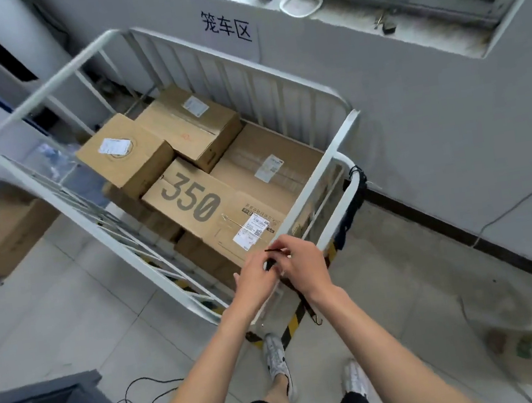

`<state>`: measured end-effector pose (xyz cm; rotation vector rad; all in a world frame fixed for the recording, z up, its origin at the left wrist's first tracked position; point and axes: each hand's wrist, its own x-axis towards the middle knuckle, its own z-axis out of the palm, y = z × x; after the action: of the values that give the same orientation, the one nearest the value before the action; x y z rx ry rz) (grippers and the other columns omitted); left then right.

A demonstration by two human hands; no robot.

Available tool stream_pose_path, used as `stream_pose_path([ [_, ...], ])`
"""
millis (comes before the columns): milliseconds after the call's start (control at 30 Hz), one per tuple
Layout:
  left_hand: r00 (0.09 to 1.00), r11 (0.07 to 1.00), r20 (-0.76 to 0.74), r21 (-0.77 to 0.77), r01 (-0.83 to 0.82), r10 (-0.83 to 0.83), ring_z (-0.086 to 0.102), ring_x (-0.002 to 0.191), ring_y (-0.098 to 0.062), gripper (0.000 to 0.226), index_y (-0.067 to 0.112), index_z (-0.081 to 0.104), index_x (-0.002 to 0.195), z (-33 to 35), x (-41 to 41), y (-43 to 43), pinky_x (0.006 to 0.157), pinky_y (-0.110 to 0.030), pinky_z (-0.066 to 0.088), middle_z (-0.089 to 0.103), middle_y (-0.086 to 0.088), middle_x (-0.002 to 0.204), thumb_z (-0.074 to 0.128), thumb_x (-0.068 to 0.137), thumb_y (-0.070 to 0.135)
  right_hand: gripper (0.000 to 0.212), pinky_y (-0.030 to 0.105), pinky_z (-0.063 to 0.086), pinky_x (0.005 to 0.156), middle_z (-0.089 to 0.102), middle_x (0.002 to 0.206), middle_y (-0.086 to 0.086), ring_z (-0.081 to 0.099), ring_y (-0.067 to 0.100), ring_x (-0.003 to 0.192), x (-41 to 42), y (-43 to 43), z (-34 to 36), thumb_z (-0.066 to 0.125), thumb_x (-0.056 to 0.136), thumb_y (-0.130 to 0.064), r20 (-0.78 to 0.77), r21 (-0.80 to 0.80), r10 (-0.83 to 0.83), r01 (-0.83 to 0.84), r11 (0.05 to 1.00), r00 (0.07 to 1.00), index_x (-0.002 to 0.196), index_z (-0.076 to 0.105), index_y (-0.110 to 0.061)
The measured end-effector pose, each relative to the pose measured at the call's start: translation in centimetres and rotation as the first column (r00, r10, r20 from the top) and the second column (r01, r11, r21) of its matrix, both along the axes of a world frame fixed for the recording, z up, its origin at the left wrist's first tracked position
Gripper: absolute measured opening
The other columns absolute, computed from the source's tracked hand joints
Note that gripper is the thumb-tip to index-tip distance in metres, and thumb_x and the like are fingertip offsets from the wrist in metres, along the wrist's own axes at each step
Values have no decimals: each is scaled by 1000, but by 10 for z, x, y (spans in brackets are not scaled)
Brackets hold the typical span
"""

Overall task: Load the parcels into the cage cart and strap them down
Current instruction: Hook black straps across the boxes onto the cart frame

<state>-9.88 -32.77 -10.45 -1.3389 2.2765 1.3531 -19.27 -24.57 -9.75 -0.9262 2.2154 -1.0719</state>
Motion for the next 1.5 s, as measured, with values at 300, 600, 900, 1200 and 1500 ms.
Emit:
stream_pose_path([
  [300, 934, 957, -234, -38, -288, 271, 67, 95, -9, 12, 34, 71, 106, 57, 42, 50, 83, -32, 55, 74, 9, 99, 62, 98, 33, 33, 32, 54, 97, 73, 110, -6, 67, 6, 101, 11, 28, 52, 63, 98, -26, 253, -205, 227, -177, 963, 941, 131, 66, -23],
  [600, 812, 874, -326, 225, -431, 485, 71, 84, -12, 23, 8, 70, 97, 93, 142, 92, 77, -22, 51, 76, -1, 85, 61, 99, 29, 22, 40, 62, 75, 76, 81, -4, 74, 15, 77, 75, 6, 111, 64, 96, -14, 398, -342, 367, -236, 910, 841, 87, 73, -32],
  [900, 690, 794, -396, 251, -553, 606, 74, 84, -27, 28, 11, 68, 99, 110, 268, 81, 92, -40, 53, 76, -12, 82, 51, 103, 34, 48, 28, 60, 76, 72, 113, 8, 72, 18, 101, 193, -17, 116, 68, 95, -25, 587, -345, 562, -448, 825, 583, 139, 51, -22],
  [1200, 505, 718, -538, 321, -617, 675, 74, 84, -28, 20, 21, 74, 95, 111, 388, 33, 75, -26, 58, 75, -14, 86, 63, 96, 38, 34, 30, 62, 75, 75, 104, 13, 76, 21, 91, 328, -68, 144, 64, 96, -9, 669, -332, 482, -352, 875, 566, 129, 58, -5],
  [1500, 647, 793, -457, 352, -498, 610, 72, 88, -34, 20, 6, 69, 90, 93, 486, -1, 89, -39, 56, 75, -19, 88, 68, 94, 26, 22, 31, 60, 70, 76, 100, 16, 76, 26, 90, 338, -195, 201, 60, 99, -11, 700, -448, 396, -66, 891, 595, 120, 62, -6],
])
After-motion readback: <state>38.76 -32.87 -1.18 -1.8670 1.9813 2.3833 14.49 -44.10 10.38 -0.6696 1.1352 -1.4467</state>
